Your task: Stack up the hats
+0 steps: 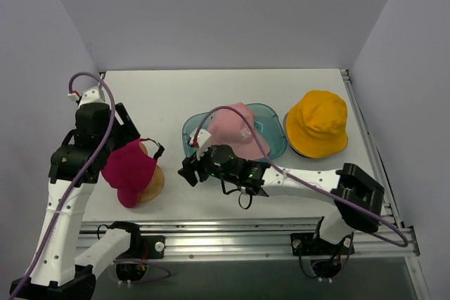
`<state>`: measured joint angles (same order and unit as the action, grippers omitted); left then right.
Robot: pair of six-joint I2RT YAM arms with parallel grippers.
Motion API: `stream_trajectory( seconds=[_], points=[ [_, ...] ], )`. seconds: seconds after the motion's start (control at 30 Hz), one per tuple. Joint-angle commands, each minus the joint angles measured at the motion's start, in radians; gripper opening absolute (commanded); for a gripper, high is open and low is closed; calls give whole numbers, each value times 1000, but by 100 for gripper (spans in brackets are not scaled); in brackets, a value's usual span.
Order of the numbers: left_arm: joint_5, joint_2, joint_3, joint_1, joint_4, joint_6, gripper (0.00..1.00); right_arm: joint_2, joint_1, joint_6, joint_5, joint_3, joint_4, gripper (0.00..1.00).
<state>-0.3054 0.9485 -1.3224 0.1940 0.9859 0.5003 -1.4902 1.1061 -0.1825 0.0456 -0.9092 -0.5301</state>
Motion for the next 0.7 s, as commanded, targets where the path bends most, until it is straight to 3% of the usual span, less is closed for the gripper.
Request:
stream_trajectory(
  seconds=[0.0,0.1,0.37,0.53,0.67],
  points=[
    [0,-7,11,-19,-9,-20,82,-105,27,43,-49,-89,-117,58],
    [-6,3,41,-36,-3,-5,82,-200,67,48,-113,-125,-120,59],
    [-73,-83,117,-39,19,6,84,-424,113,34,-92,-192,-281,61],
    [-132,-76,132,-39,66,27,84,-493,129,5,-104,-207,-378,64],
    [-140,-91,190,-39,36,49,84,-522,161,15,-173,-237,-360,66]
  ],
)
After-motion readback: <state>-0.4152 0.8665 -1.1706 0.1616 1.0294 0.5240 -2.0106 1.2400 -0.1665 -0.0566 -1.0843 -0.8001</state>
